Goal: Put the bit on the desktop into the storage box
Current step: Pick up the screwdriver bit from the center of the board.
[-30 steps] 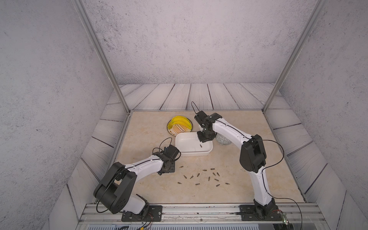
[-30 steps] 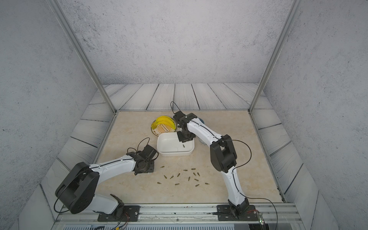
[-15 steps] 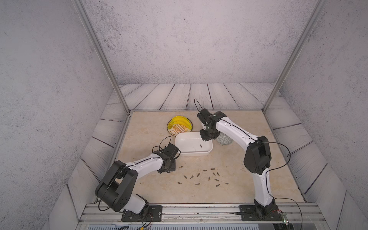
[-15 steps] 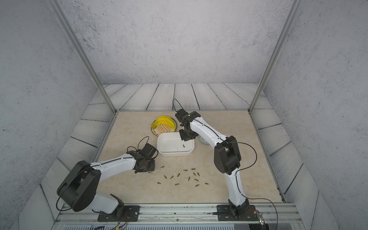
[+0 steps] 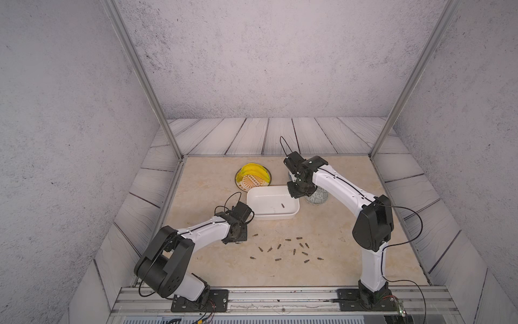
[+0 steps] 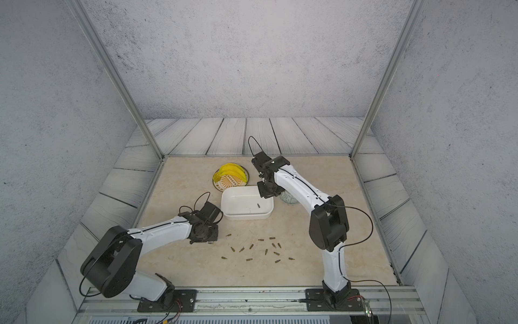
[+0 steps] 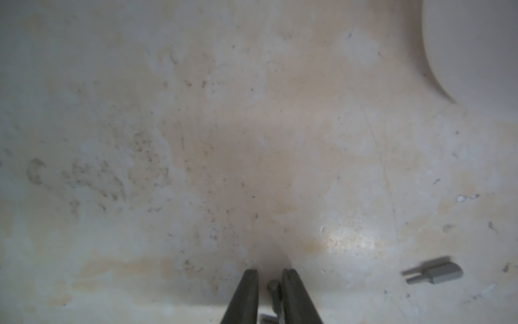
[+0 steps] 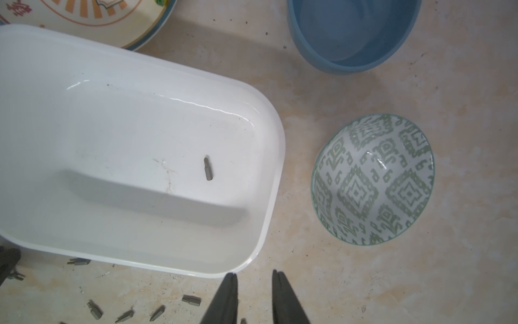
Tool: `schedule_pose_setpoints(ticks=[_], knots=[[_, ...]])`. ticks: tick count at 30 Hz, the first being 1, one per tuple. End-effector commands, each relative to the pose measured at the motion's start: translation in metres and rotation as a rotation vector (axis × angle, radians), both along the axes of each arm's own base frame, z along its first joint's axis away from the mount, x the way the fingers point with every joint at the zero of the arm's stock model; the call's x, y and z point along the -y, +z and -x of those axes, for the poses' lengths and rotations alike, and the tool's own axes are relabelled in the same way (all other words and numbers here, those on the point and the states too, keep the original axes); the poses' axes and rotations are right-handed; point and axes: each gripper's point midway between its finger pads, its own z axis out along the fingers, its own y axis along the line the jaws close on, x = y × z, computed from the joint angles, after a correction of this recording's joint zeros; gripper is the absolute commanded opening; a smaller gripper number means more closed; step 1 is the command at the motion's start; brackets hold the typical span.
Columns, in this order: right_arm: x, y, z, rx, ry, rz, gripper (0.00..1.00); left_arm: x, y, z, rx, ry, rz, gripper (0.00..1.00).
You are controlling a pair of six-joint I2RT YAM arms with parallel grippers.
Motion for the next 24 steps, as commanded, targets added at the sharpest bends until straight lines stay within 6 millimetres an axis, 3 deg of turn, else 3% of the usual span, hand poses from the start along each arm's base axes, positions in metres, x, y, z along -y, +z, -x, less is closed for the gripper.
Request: schedule_pose_setpoints(ticks=[1,9,24], knots=[[0.008,0.009,0.003,0.013,-0.015,0.012,0.27,-0.012,-0.012,0.022,-0.085,0.014,-0.033,0.21],[0.01,0.01,0.004,0.012,-0.016,0.013,0.27,-0.012,-0.017,0.028,-0.106,0.016,-0.024,0.21],[0.015,0.008,0.009,0.008,-0.021,0.026,0.27,-0.011,-0.019,0.03,-0.115,0.015,-0.015,0.11]])
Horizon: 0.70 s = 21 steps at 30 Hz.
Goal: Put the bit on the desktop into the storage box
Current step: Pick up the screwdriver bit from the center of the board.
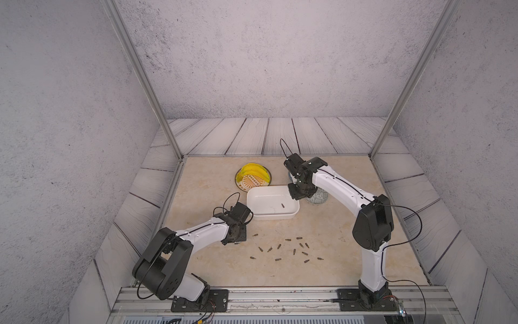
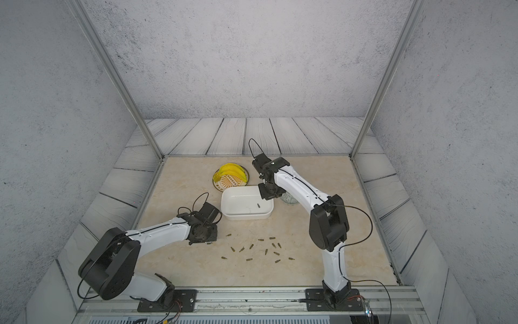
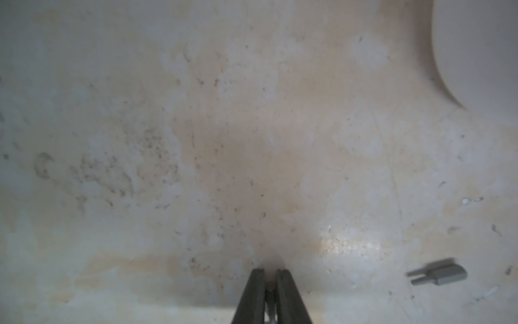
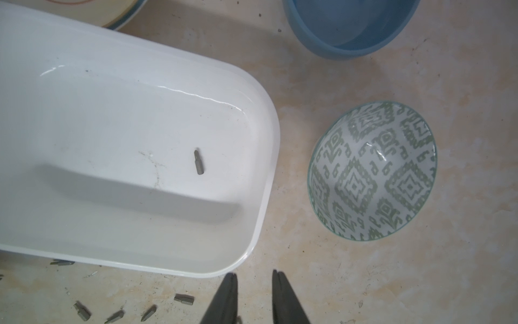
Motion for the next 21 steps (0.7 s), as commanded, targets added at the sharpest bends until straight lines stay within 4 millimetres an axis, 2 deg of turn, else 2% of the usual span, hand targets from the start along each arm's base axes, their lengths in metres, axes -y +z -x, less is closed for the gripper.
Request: schedule_pose_setpoints(ticks=[1,5,8,11,17,21], knots=[[0.009,0.018,0.005,0.034,-0.016,0.0,0.27,-0.008,-0.018,0.027,-0.123,-0.006,-0.023,0.1],[0.014,0.017,0.007,0.037,-0.026,0.007,0.27,-0.007,-0.009,0.018,-0.099,-0.012,-0.035,0.08],[0.02,0.014,0.012,0.036,-0.039,0.007,0.26,-0.003,0.008,0.006,-0.062,-0.028,-0.037,0.07],[0.025,0.015,0.017,0.026,-0.055,-0.015,0.26,0.002,0.028,-0.007,-0.023,-0.045,-0.036,0.07],[0.034,0.032,0.023,0.058,-0.069,-0.02,0.26,0.012,0.075,-0.036,0.058,-0.08,-0.039,0.07],[0.046,0.028,0.034,0.055,-0.09,-0.006,0.26,0.026,0.104,-0.058,0.118,-0.113,-0.014,0.07]])
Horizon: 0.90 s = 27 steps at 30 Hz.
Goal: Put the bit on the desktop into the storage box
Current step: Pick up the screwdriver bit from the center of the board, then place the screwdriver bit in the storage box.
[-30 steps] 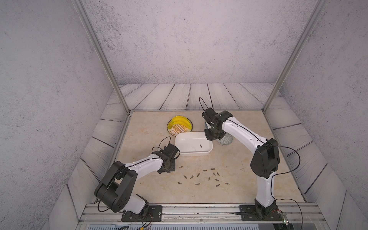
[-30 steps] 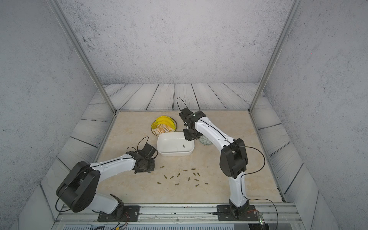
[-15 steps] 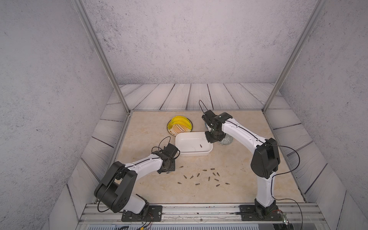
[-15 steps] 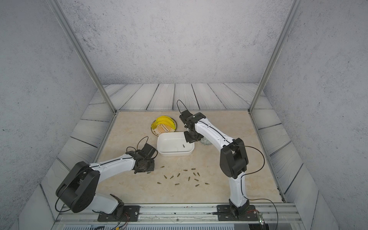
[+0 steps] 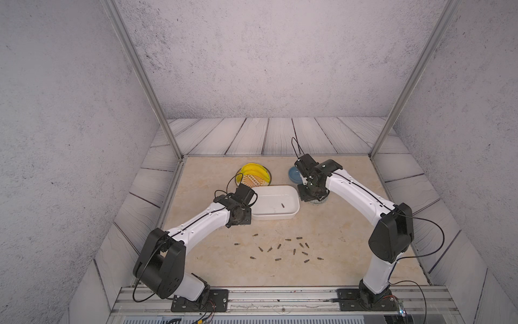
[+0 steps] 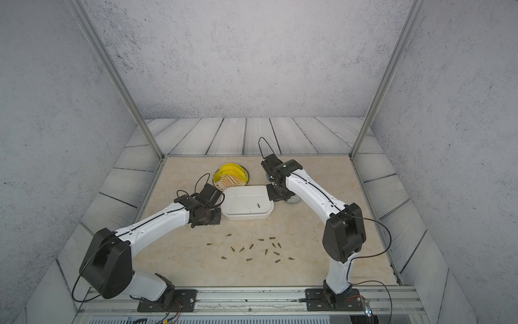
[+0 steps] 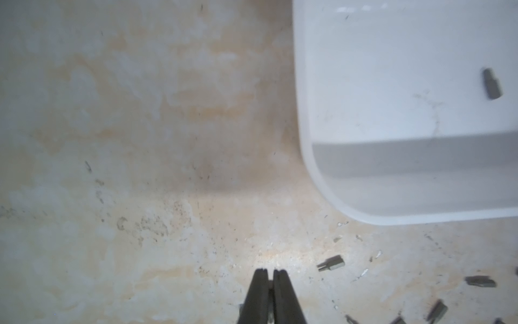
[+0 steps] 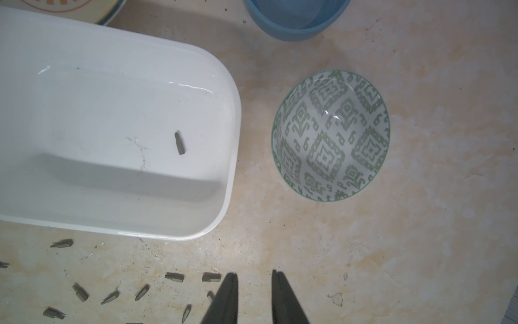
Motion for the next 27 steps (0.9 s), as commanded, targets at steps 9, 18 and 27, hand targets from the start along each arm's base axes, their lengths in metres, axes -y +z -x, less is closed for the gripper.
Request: schedule_pose_setpoints(ticks=[9,18,27], knots=[[0.038,-0.027,0.05,-0.062,-0.126,-0.01,0.26,0.039,0.04,-0.059,0.063,-0.112,0.008,0.07],[0.055,-0.06,0.084,-0.135,-0.158,0.002,0.26,0.062,0.022,-0.076,0.019,-0.163,0.031,0.21],[0.049,-0.056,0.074,-0.124,-0.143,-0.001,0.26,0.022,0.03,-0.019,0.039,-0.111,0.044,0.61]])
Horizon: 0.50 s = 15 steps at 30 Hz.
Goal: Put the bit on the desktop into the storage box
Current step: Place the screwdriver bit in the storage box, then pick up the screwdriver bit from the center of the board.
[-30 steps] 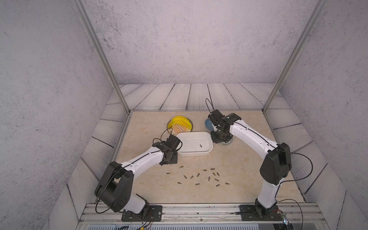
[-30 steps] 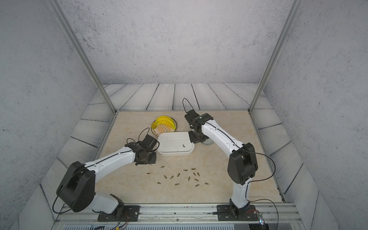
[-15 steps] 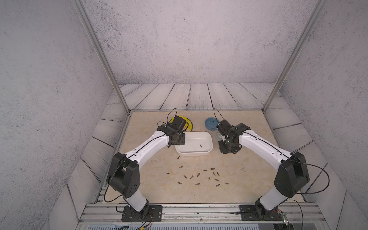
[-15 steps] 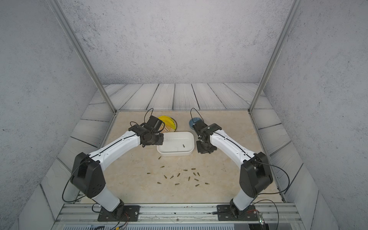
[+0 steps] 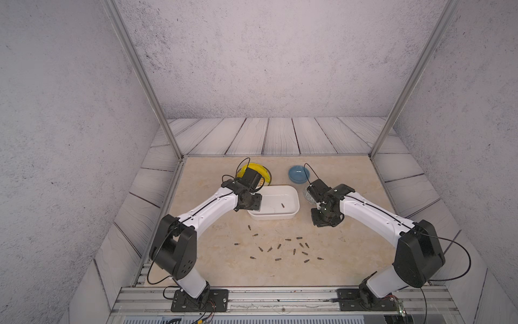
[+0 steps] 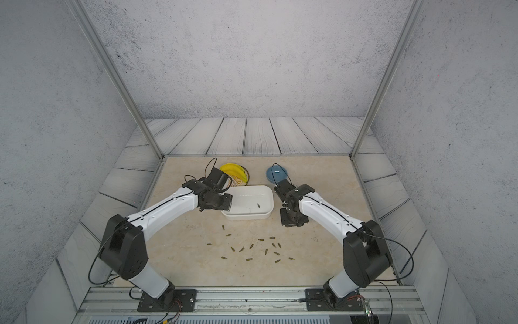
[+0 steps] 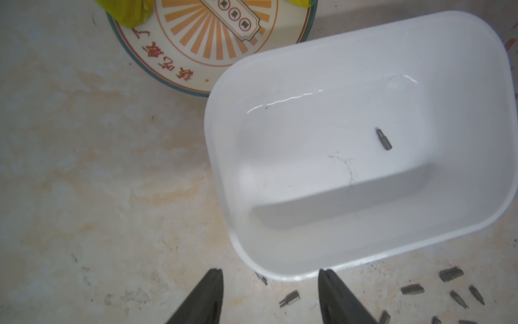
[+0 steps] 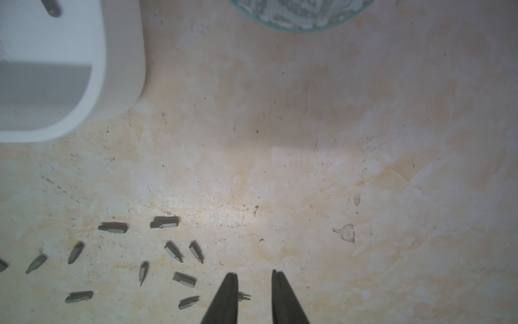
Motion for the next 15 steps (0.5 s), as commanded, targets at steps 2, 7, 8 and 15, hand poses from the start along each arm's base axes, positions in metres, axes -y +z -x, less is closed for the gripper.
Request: schedule_pose_setpoints(ticks=[2,7,8,15], knots=[[-0.004,0.003,-0.007,0.009,0.002,-0.005,0.26,-0.02,-0.003,0.032,-0.042,0.042,0.002,0.61],[-0.007,0.001,-0.009,0.006,0.016,-0.011,0.26,-0.03,-0.028,0.067,-0.103,0.055,0.038,0.61],[-0.008,0.001,-0.009,0.007,0.019,-0.01,0.26,-0.029,-0.035,0.072,-0.113,0.049,0.051,0.6],[-0.01,0.005,-0.014,0.017,0.031,-0.009,0.26,-0.016,-0.073,0.097,-0.173,-0.04,0.059,0.6]])
